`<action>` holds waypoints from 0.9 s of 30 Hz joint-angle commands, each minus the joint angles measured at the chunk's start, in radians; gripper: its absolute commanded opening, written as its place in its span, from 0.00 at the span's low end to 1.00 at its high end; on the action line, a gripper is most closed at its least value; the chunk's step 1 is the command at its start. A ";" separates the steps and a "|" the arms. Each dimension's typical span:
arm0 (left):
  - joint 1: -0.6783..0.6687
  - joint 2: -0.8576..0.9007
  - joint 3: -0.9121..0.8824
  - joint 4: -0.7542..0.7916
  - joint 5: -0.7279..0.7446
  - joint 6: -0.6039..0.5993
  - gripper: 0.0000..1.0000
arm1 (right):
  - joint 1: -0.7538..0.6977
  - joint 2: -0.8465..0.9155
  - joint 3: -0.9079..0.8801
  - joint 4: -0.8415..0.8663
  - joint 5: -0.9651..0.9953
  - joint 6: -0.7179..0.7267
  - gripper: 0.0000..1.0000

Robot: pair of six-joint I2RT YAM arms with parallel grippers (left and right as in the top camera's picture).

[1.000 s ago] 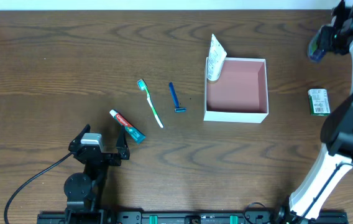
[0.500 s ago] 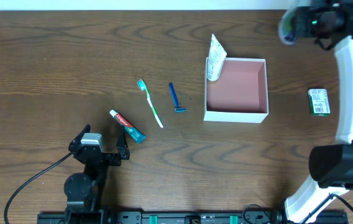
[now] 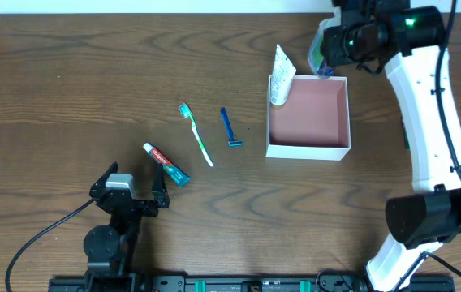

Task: Pack container
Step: 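Carry the pump bottle into the box and open right gripper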

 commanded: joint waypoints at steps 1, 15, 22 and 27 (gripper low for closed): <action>0.005 -0.005 -0.030 -0.015 -0.004 -0.005 0.98 | 0.008 -0.001 -0.041 0.007 0.022 0.032 0.17; 0.005 -0.005 -0.030 -0.015 -0.004 -0.005 0.98 | 0.019 0.000 -0.286 0.160 0.013 0.099 0.18; 0.005 -0.005 -0.030 -0.015 -0.004 -0.005 0.98 | 0.034 0.000 -0.393 0.262 0.014 0.132 0.18; 0.005 -0.005 -0.030 -0.015 -0.004 -0.005 0.98 | 0.049 0.000 -0.450 0.345 0.014 0.143 0.18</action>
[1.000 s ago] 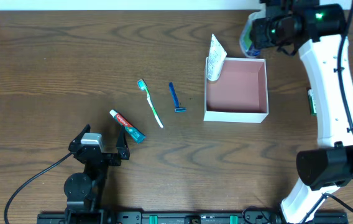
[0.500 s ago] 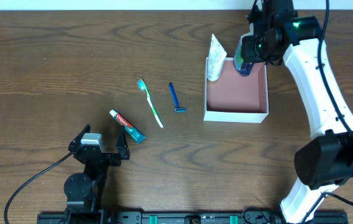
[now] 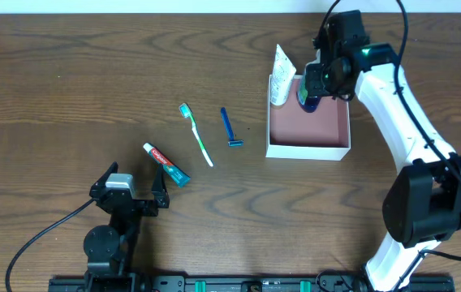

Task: Pack container
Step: 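Carry the pump bottle into the box and open right gripper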

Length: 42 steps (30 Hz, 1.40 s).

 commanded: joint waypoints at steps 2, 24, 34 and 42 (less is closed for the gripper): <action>0.005 -0.005 -0.030 -0.015 -0.004 -0.005 0.98 | 0.024 -0.010 -0.028 0.054 0.000 0.026 0.18; 0.005 -0.005 -0.030 -0.015 -0.004 -0.005 0.98 | 0.029 -0.010 -0.065 0.106 0.061 0.026 0.31; 0.005 -0.005 -0.030 -0.015 -0.004 -0.005 0.98 | 0.030 -0.010 -0.065 0.108 0.056 0.027 0.48; 0.005 -0.005 -0.030 -0.015 -0.004 -0.005 0.98 | 0.035 -0.010 -0.065 0.107 0.056 0.026 0.58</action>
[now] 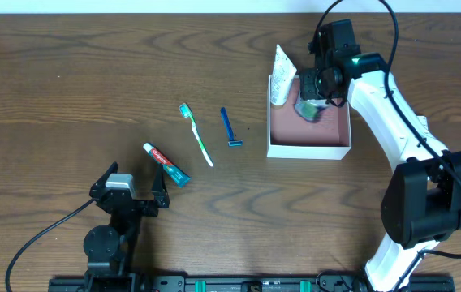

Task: Pack container
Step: 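Carry the pump bottle into the box and open right gripper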

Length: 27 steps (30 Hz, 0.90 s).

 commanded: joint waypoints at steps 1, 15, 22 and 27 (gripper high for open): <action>0.005 -0.005 -0.030 -0.015 -0.004 -0.005 0.98 | 0.012 -0.010 0.011 0.002 0.003 0.007 0.58; 0.005 -0.005 -0.030 -0.015 -0.004 -0.005 0.98 | 0.012 -0.025 0.046 0.022 0.002 0.007 0.57; 0.005 -0.005 -0.030 -0.015 -0.004 -0.005 0.98 | 0.009 -0.086 0.072 0.022 0.022 0.004 0.59; 0.005 -0.005 -0.030 -0.015 -0.004 -0.005 0.98 | 0.008 -0.170 0.079 0.022 0.037 0.007 0.63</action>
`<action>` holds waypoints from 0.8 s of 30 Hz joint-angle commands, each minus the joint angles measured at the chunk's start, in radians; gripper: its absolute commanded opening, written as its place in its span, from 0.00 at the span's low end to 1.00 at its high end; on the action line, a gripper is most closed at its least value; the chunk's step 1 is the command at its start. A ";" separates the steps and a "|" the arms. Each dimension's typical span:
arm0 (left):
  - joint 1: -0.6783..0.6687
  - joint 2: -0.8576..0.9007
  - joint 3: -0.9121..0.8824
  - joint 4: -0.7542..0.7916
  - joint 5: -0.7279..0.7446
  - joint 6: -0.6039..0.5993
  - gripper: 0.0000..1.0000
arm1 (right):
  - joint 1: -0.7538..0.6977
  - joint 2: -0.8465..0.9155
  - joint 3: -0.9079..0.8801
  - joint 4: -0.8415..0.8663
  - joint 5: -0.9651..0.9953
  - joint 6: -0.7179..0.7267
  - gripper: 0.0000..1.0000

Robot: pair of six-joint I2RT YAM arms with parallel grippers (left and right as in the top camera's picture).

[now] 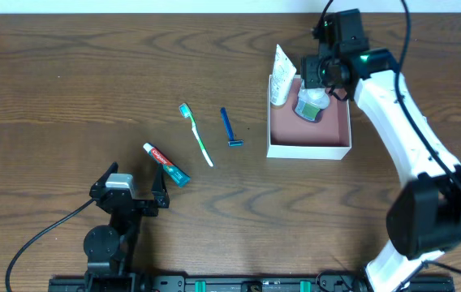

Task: Pack container
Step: 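Carry the pump bottle into the box and open right gripper, then move right gripper over the green-white soap bar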

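The white box with a pink inside (334, 122) stands at the right of the table. A clear green bottle (310, 106) lies in its far left part. A white tube (281, 75) leans in the box's far left corner. My right gripper (325, 79) hangs just over the bottle's far end, jaws apart and off the bottle. On the table left of the box lie a blue razor (229, 128), a green toothbrush (196, 135) and a toothpaste tube (166, 165). My left gripper (130, 197) rests open near the front left, just short of the toothpaste.
The left arm's cable (40, 239) trails over the front left of the table. The right arm (409, 138) reaches in from the front right, passing the box's right side. The table's far edge lies just beyond the box.
The right gripper has let go of the green bottle and stands a little higher and farther back. The bottle now lies in the box. The left arm has not moved.
The right gripper first held the green bottle beyond the box's far right corner. Then it held the bottle upright over the box's far left part, then tilted low inside it. Now the bottle lies in the box, released.
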 commanded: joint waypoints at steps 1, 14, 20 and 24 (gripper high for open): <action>0.005 -0.005 -0.030 -0.015 -0.004 -0.004 0.98 | 0.003 -0.104 0.035 0.000 0.052 0.007 0.64; 0.005 -0.005 -0.030 -0.015 -0.004 -0.004 0.98 | -0.191 -0.333 0.034 -0.256 0.423 0.162 0.85; 0.005 -0.005 -0.030 -0.015 -0.004 -0.004 0.98 | -0.367 -0.281 -0.011 -0.369 0.220 -0.122 0.99; 0.005 -0.005 -0.030 -0.015 -0.004 -0.004 0.98 | -0.447 -0.202 -0.021 -0.367 0.172 -0.162 0.99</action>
